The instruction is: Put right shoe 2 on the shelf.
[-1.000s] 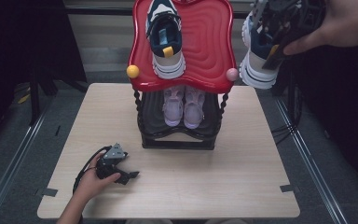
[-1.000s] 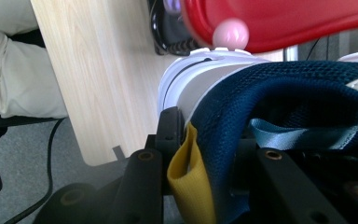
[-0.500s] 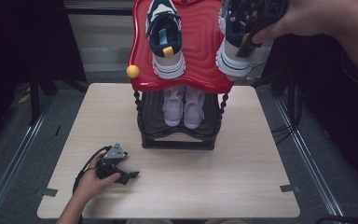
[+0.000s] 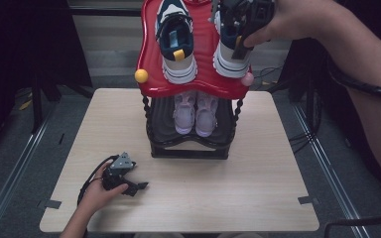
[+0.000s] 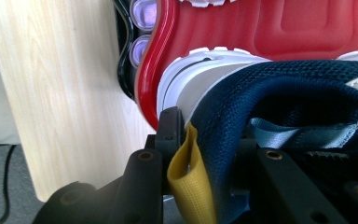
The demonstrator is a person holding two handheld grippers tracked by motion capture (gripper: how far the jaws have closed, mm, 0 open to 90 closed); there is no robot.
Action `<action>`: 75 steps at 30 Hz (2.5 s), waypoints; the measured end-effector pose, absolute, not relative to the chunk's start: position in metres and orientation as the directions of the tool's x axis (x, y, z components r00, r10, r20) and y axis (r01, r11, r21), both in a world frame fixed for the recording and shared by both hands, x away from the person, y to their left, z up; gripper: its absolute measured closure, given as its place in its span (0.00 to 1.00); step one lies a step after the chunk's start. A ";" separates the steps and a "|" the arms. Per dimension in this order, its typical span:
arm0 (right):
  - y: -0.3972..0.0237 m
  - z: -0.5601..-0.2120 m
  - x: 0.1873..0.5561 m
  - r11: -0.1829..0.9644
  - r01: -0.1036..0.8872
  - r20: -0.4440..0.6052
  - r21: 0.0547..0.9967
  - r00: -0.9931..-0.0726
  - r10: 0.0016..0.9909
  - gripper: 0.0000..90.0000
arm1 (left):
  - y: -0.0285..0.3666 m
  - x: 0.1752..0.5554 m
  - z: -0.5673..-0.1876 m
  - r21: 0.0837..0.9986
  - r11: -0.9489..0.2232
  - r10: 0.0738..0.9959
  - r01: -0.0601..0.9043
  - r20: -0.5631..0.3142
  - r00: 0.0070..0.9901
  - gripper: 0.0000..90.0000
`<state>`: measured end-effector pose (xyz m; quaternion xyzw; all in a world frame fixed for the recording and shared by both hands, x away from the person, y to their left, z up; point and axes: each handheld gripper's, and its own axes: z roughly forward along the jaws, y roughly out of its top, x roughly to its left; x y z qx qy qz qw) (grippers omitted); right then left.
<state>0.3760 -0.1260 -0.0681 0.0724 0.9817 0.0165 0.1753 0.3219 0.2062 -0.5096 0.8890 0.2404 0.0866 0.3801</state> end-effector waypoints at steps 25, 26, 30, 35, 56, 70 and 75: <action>-0.101 -0.093 0.393 0.997 0.076 -0.373 0.030 -0.924 0.082 0.79 | 0.206 0.322 -0.510 0.719 -0.592 0.495 0.365 -0.033 0.868 0.09; -0.101 -0.094 0.393 0.997 0.076 -0.372 0.026 -0.925 0.080 0.79 | 0.206 0.322 -0.510 0.719 -0.592 0.494 0.366 -0.035 0.869 0.09; -0.099 -0.096 0.394 0.998 0.060 -0.372 0.027 -0.926 0.065 0.79 | 0.206 0.322 -0.510 0.718 -0.592 0.494 0.366 -0.036 0.869 0.09; -0.096 -0.097 0.394 0.998 0.049 -0.378 0.026 -0.924 0.055 0.79 | 0.206 0.322 -0.510 0.718 -0.592 0.494 0.366 -0.036 0.869 0.09; -0.096 -0.103 0.391 1.000 0.012 -0.368 0.018 -0.930 0.018 0.79 | 0.206 0.322 -0.510 0.718 -0.592 0.493 0.365 -0.035 0.869 0.08; -0.108 -0.101 0.389 0.994 0.062 -0.417 0.092 -0.904 0.095 0.53 | 0.206 0.322 -0.510 0.718 -0.592 0.493 0.366 -0.036 0.869 0.08; -0.115 -0.096 0.384 0.988 0.075 -0.411 0.134 -0.903 0.125 0.47 | 0.206 0.322 -0.510 0.718 -0.592 0.493 0.365 -0.035 0.869 0.08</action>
